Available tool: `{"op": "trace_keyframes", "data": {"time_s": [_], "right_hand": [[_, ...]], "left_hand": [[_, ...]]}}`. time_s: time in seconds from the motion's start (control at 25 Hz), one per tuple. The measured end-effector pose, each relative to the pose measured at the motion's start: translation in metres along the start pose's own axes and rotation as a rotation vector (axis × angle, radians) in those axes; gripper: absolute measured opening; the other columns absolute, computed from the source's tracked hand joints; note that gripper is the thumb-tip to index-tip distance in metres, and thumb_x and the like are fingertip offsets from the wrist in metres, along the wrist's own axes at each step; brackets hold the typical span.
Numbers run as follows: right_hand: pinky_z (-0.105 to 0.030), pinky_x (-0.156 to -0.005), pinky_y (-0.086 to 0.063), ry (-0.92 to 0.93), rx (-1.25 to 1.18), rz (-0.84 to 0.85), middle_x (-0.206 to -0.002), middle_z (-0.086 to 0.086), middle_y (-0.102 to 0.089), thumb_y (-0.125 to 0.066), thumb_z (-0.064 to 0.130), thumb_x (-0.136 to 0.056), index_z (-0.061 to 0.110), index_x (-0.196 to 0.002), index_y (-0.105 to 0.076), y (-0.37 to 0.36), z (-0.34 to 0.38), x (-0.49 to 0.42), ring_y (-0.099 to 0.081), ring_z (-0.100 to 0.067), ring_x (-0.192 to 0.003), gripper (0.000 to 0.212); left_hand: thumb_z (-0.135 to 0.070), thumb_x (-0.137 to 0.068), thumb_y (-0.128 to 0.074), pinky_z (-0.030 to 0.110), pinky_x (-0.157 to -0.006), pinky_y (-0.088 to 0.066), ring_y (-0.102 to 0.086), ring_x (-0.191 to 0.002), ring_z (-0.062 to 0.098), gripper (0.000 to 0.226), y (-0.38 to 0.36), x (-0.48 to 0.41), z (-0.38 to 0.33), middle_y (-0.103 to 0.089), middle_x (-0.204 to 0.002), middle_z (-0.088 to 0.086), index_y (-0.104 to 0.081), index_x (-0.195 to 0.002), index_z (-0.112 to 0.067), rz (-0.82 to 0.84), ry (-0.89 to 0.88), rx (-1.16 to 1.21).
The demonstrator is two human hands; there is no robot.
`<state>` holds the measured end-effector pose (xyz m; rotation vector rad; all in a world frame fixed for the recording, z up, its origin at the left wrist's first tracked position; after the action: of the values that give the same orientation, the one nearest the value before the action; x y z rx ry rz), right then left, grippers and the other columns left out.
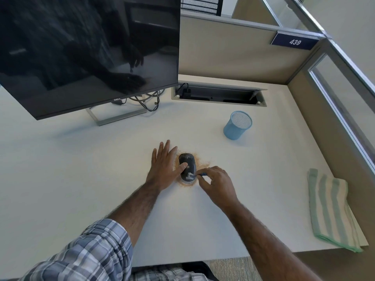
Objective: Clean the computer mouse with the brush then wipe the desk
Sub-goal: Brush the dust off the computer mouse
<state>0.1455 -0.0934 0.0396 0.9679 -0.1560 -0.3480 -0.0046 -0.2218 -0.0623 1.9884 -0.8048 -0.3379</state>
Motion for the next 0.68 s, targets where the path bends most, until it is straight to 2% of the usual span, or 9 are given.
{"op": "trace_keyframes", "data": {"time_s": [0.08,0.2,0.36,0.48,0.6,0.68], "right_hand": [[-0.037,-0.085,-0.052,0.025,0.039,0.055,-0.091,0.008,-0.076,-0.069,0.025,-0.09,0.025,-0.1,-0.079,-0.003,0.0,0.002,-0.064,-0.011,-0.086,0.014],[-0.03,-0.081,-0.049,0.001,-0.018,-0.069,-0.092,0.009,-0.075,-0.072,0.021,-0.089,0.023,-0.1,-0.079,0.009,-0.001,0.001,-0.063,-0.01,-0.085,0.013],[-0.029,-0.077,-0.051,-0.008,0.001,0.083,-0.093,0.005,-0.076,-0.068,0.023,-0.09,0.022,-0.1,-0.079,0.001,0.004,0.002,-0.063,-0.011,-0.083,0.015],[-0.027,-0.075,-0.05,-0.067,-0.074,-0.067,-0.091,0.007,-0.075,-0.071,0.022,-0.089,0.023,-0.099,-0.079,0.008,-0.002,-0.001,-0.063,-0.011,-0.083,0.013],[-0.031,-0.078,-0.053,-0.017,-0.008,0.052,-0.091,0.008,-0.076,-0.068,0.024,-0.089,0.024,-0.098,-0.078,0.003,0.004,-0.002,-0.063,-0.009,-0.082,0.013],[-0.03,-0.078,-0.051,0.013,-0.003,0.007,-0.09,0.009,-0.076,-0.069,0.023,-0.089,0.023,-0.098,-0.079,0.007,0.008,-0.003,-0.063,-0.009,-0.081,0.013]], "left_hand": [[-0.078,-0.092,-0.018,0.044,-0.124,0.012,0.017,-0.157,0.021,0.091,0.0,-0.001,-0.001,0.008,-0.173,0.004,-0.024,-0.161,-0.02,-0.004,-0.005,0.005],[-0.081,-0.089,-0.014,0.045,-0.124,0.012,0.017,-0.157,0.021,0.095,0.001,-0.001,0.0,0.008,-0.173,0.004,-0.024,-0.161,-0.02,-0.004,-0.007,0.011],[-0.079,-0.09,-0.016,0.046,-0.124,0.011,0.016,-0.157,0.021,0.093,0.001,-0.001,-0.002,0.007,-0.173,0.004,-0.025,-0.161,-0.02,-0.003,-0.007,0.007],[-0.079,-0.09,-0.016,0.045,-0.124,0.012,0.017,-0.157,0.021,0.093,0.002,0.0,-0.001,0.008,-0.173,0.004,-0.024,-0.161,-0.02,0.003,-0.001,0.005],[-0.079,-0.089,-0.016,0.047,-0.125,0.01,0.015,-0.157,0.022,0.093,0.0,-0.001,-0.001,0.007,-0.173,0.005,-0.024,-0.161,-0.02,0.005,-0.003,0.005],[-0.079,-0.089,-0.017,0.048,-0.126,0.009,0.015,-0.157,0.023,0.093,0.001,-0.002,-0.001,0.006,-0.173,0.005,-0.025,-0.161,-0.02,-0.001,-0.004,0.004]]}}
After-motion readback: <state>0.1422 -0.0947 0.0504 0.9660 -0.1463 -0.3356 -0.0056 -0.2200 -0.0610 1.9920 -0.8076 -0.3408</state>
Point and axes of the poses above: each hand's wrist, its own x-axis away from the middle knuckle, its own y-axis out of the back of the hand, z = x × y, the point moved 5 cm from there along -x, towards the middle knuckle
